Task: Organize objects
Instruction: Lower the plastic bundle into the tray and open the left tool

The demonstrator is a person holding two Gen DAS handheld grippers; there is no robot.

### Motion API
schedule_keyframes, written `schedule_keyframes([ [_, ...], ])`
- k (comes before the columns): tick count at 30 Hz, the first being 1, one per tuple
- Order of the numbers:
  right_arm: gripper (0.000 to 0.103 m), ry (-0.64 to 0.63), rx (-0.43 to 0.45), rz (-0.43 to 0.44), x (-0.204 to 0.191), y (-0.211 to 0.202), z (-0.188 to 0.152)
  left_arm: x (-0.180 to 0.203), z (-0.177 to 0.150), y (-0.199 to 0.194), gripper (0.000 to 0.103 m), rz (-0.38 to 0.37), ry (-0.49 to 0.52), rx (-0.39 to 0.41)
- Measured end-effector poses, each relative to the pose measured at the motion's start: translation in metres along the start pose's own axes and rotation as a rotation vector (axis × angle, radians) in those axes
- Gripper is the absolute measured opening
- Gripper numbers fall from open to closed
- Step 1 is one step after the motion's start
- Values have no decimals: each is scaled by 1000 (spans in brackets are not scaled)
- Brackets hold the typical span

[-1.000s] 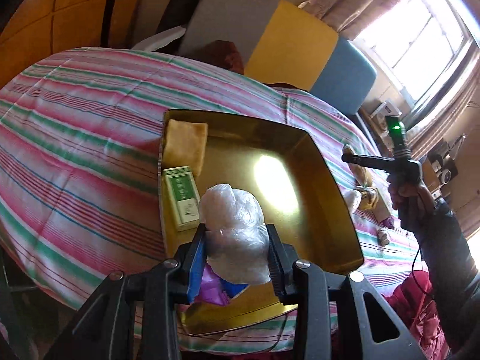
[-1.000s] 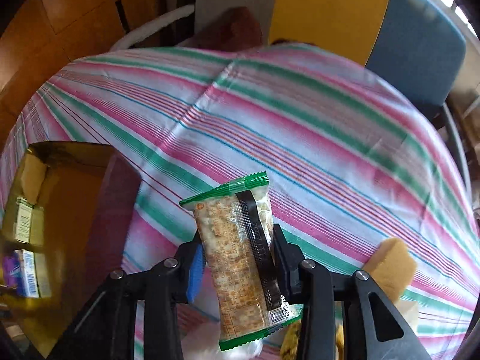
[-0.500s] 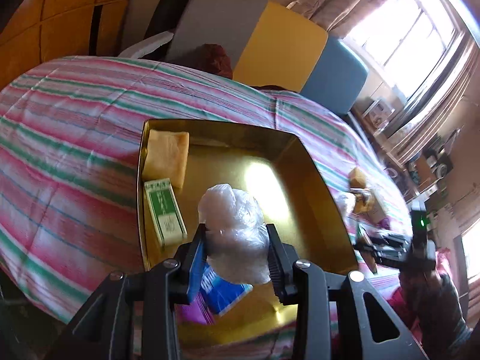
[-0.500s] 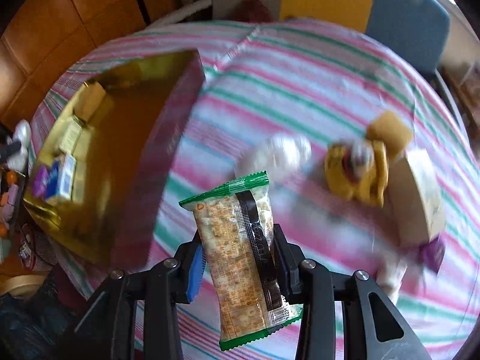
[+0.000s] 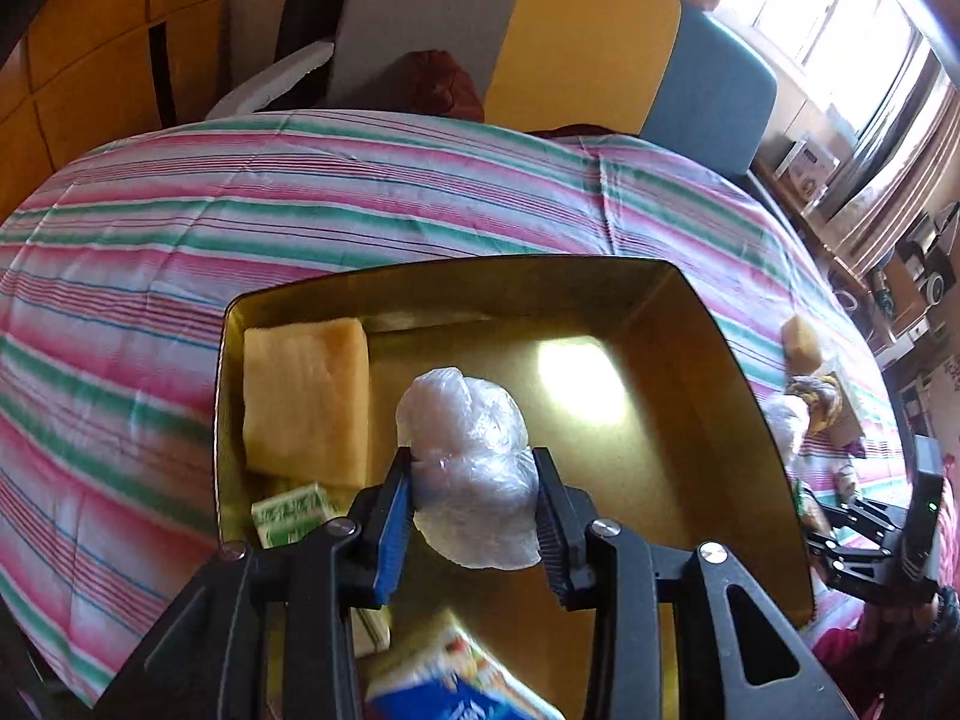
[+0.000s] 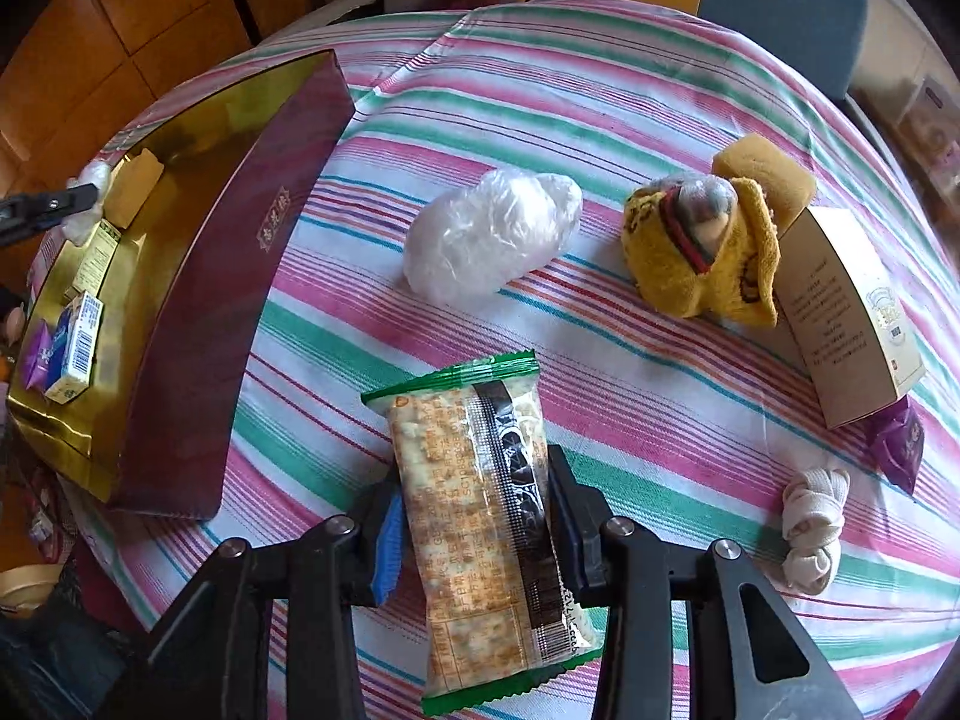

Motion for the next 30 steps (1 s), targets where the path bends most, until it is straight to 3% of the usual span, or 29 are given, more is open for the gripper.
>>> schedule_keyframes([
  [13,42,-55,18,-39,-7,-1,-3,5,14,21,37,29,39,-2],
  [19,42,-58,23,-44,-7,0,0,-10,26,53,37,99,38,-57],
  [22,42,-57,25,-44,-7,-3,-2,-13,30,58,38,113,42,-41],
  [30,43,-55,26,-41,-4,4,3,-10,31,45,57,102,33,-12],
])
Point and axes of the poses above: each gripper's, at about its wrist camera, not at the fingertips, and y roughly the way its jaws point, x to its right, z to its top, the point moved 1 cm from there along y, roughly the way its jaws point, and after that the axes turned 6 degrees about x, right-handed, at the moved point
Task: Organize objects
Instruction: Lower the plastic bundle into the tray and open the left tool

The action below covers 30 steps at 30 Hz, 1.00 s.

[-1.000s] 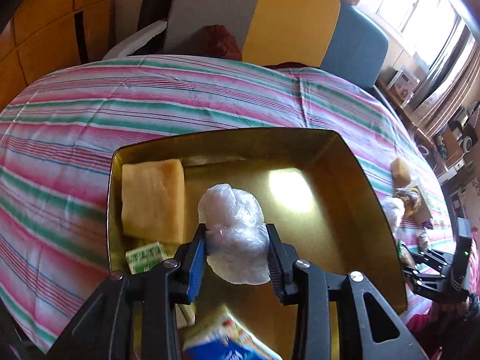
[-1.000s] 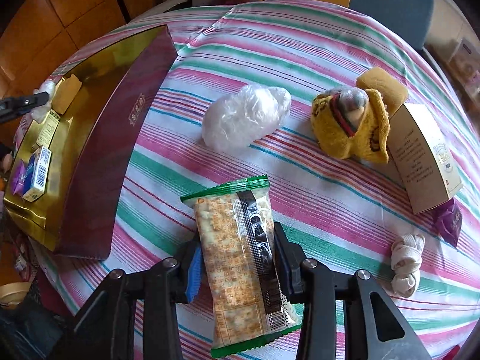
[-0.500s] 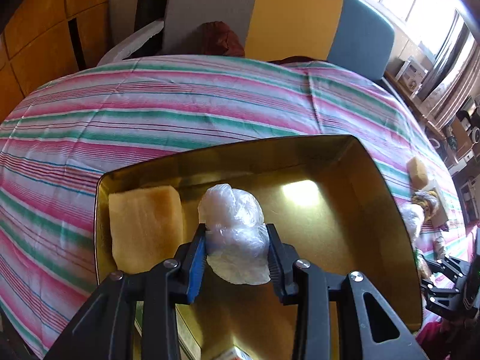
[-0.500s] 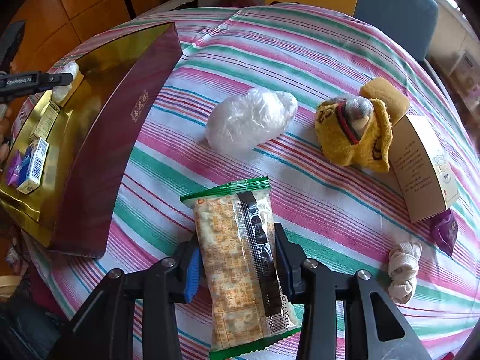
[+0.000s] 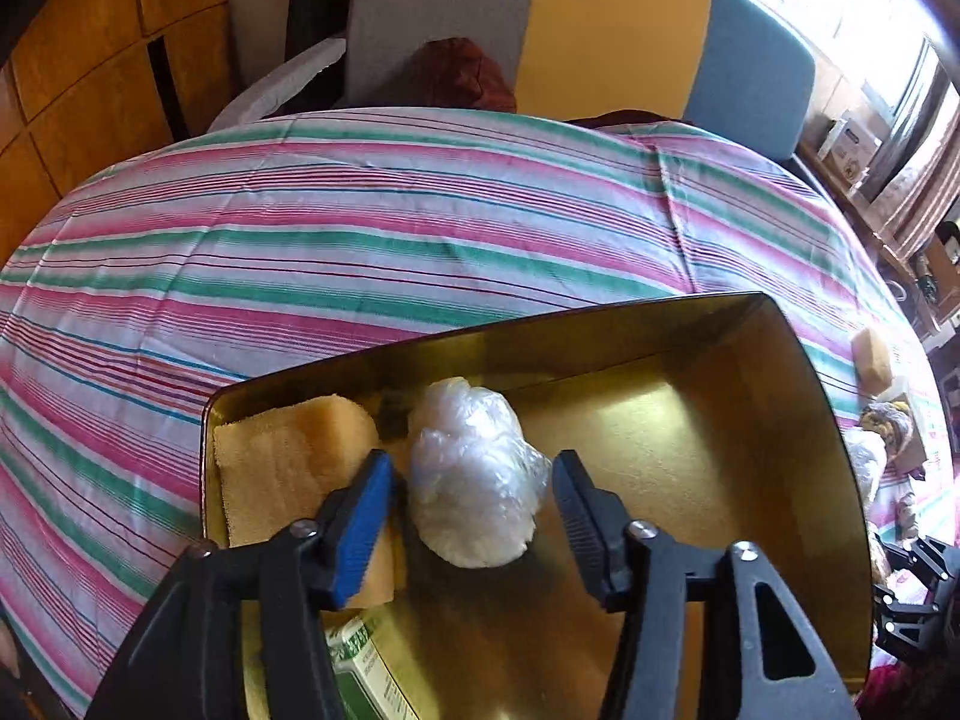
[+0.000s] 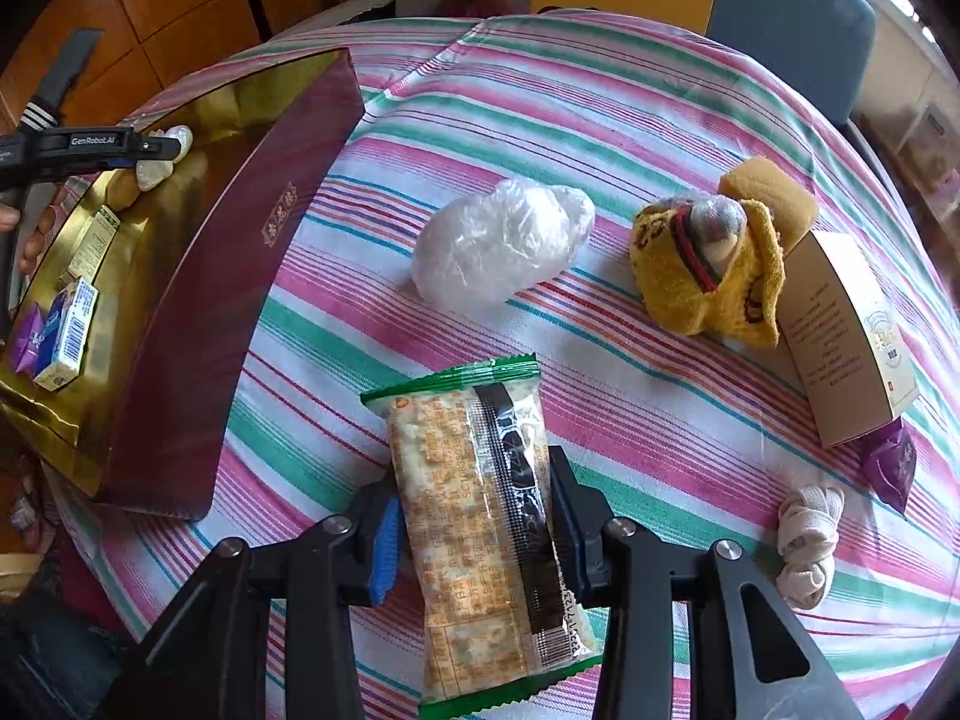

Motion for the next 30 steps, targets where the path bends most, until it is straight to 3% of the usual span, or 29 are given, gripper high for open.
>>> schedule_keyframes([
  [6,44,-15,3,6,-2,-2,-1,3,-16,-48,60,42,-3,101],
  [12,44,-20,4,3,-3,-4,-3,2,-63,-108,60,101,-48,194],
  [15,44,-14,3,8,-2,-2,-2,-3,-85,-135,60,173,-62,247],
  [19,44,-25,9,-2,-4,0,0,-10,-107,-147,60,213,-67,243],
  [30,44,-35,30,-19,-7,-2,-3,-8,-139,-150,60,176,-92,248],
])
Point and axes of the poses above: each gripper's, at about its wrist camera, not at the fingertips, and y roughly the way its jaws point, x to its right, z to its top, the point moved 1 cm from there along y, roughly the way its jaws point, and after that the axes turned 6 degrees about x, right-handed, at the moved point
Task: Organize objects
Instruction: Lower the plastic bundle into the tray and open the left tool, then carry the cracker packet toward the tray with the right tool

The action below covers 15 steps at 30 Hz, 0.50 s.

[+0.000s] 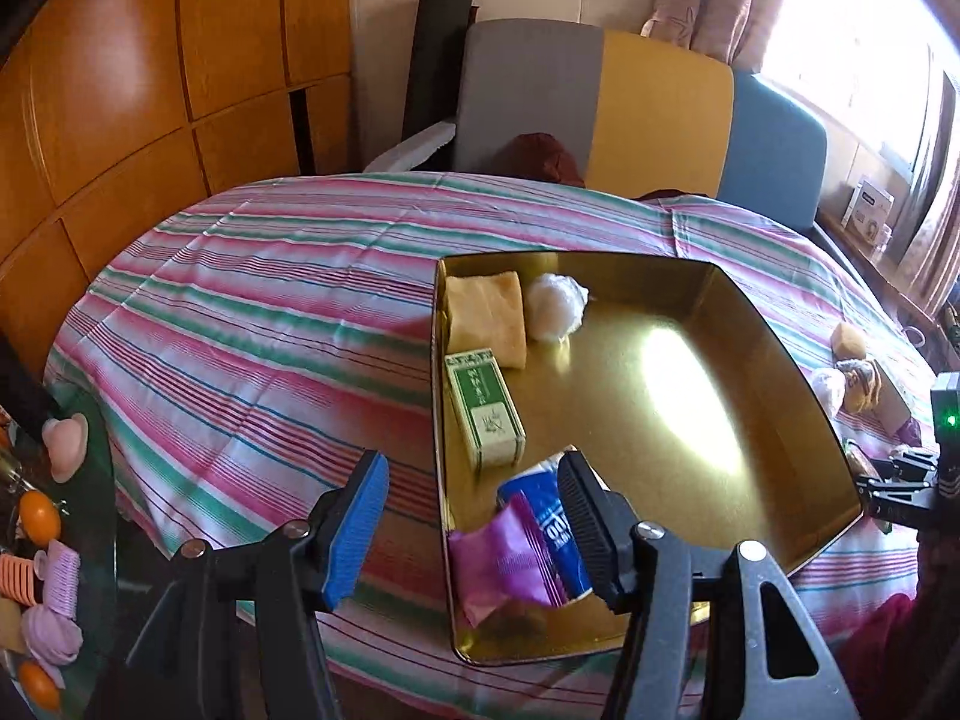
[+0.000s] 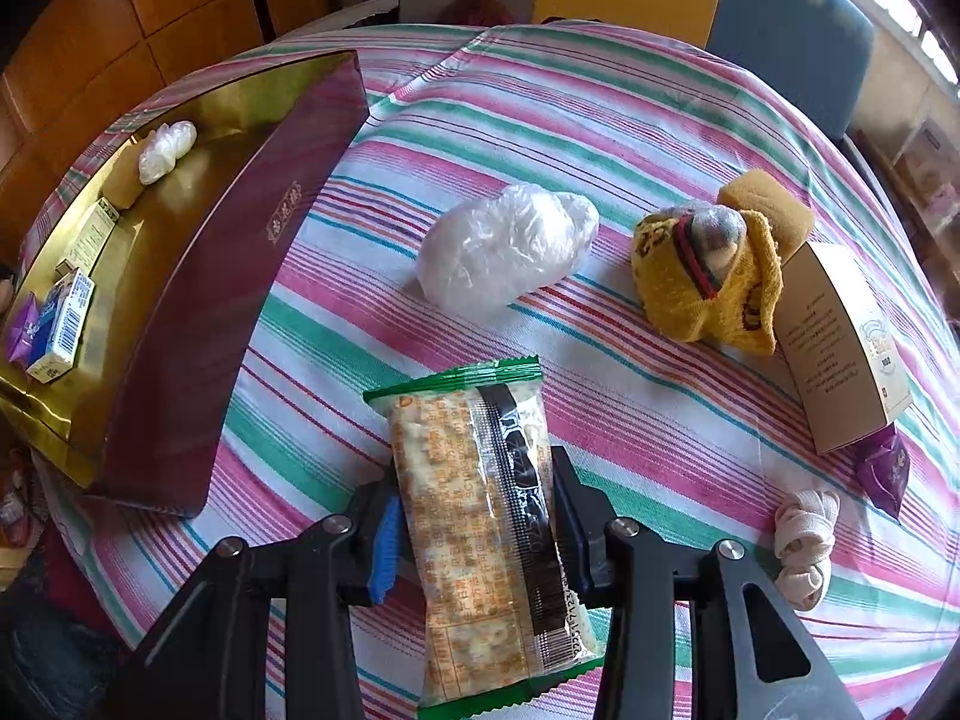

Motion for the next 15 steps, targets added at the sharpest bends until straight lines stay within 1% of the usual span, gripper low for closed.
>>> schedule_keyframes([
  [5,44,3,9,-7,1,-2,-2,3,-7,5,59,-41,-24,-31],
  [10,44,10,15,-15,0,-1,-2,6,-9,5,60,-41,-7,-32],
  [15,44,23,23,-24,1,0,-2,5,-10,8,59,-45,-9,-40],
])
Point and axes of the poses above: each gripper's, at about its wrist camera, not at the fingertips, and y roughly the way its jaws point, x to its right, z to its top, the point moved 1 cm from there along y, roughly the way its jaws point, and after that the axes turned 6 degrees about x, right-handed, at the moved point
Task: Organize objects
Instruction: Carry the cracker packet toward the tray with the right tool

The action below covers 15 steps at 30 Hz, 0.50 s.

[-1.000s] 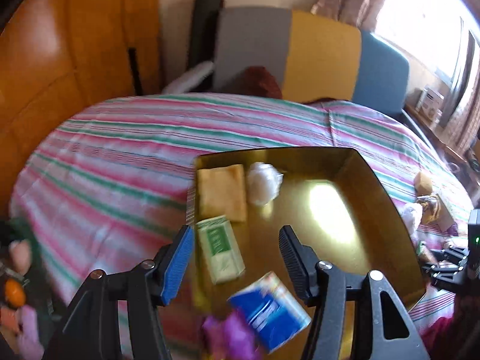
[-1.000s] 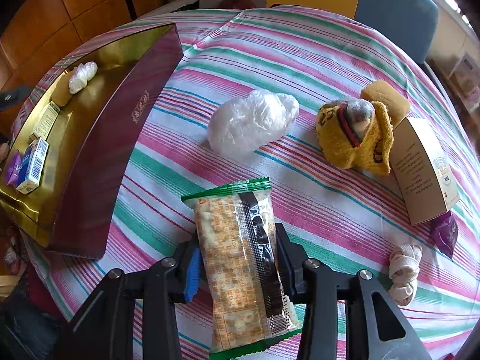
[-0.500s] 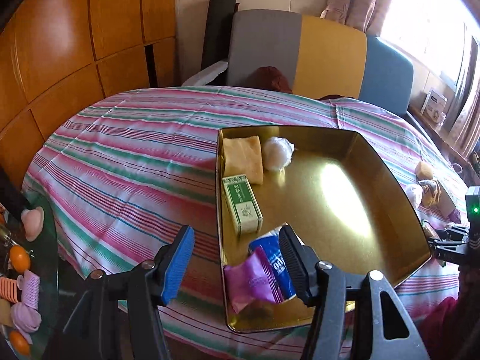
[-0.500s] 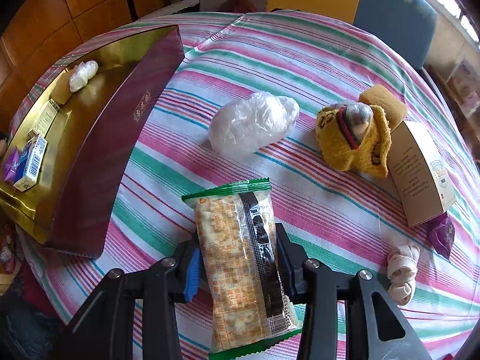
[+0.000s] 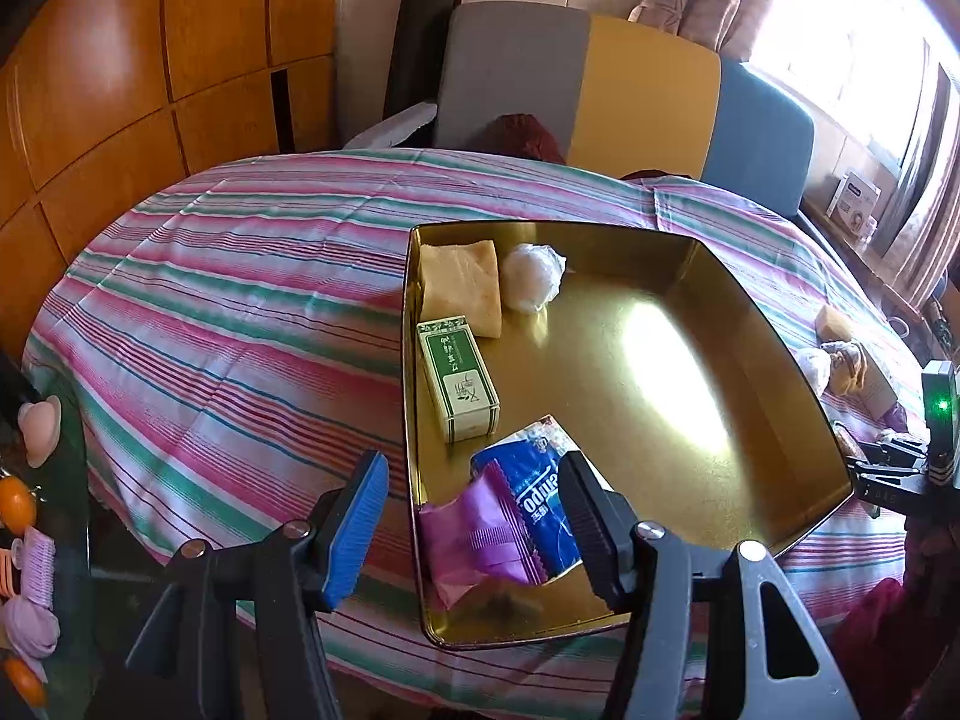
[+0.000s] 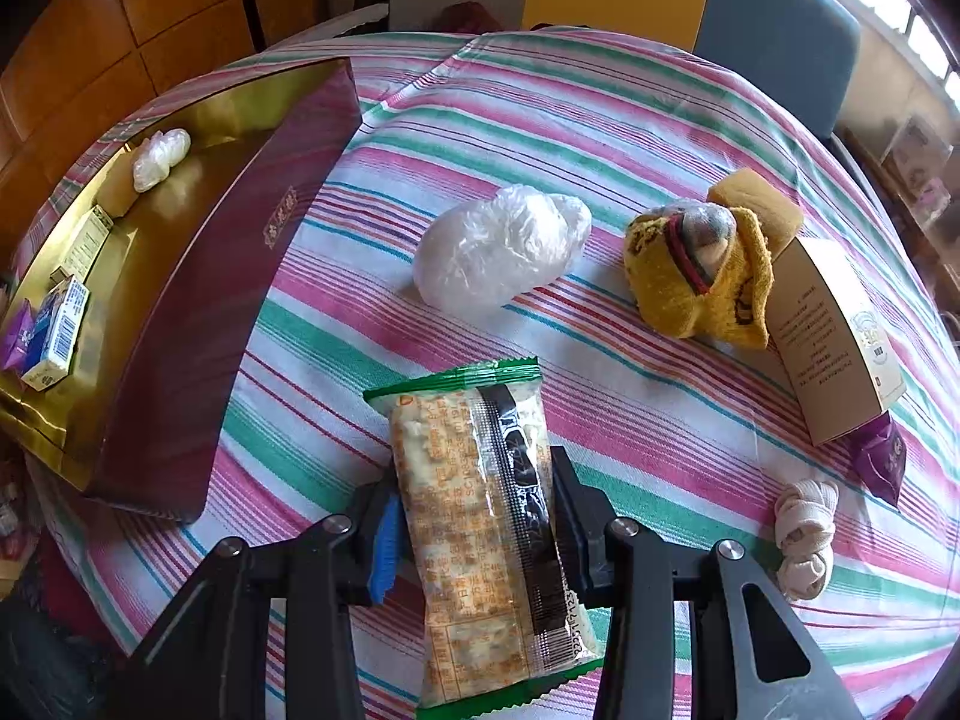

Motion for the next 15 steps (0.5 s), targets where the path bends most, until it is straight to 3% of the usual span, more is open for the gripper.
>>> schedule_keyframes([
  [15,39,89,6,-52,-3,-8,0,-2,-2,1,60,-16,0,-12],
])
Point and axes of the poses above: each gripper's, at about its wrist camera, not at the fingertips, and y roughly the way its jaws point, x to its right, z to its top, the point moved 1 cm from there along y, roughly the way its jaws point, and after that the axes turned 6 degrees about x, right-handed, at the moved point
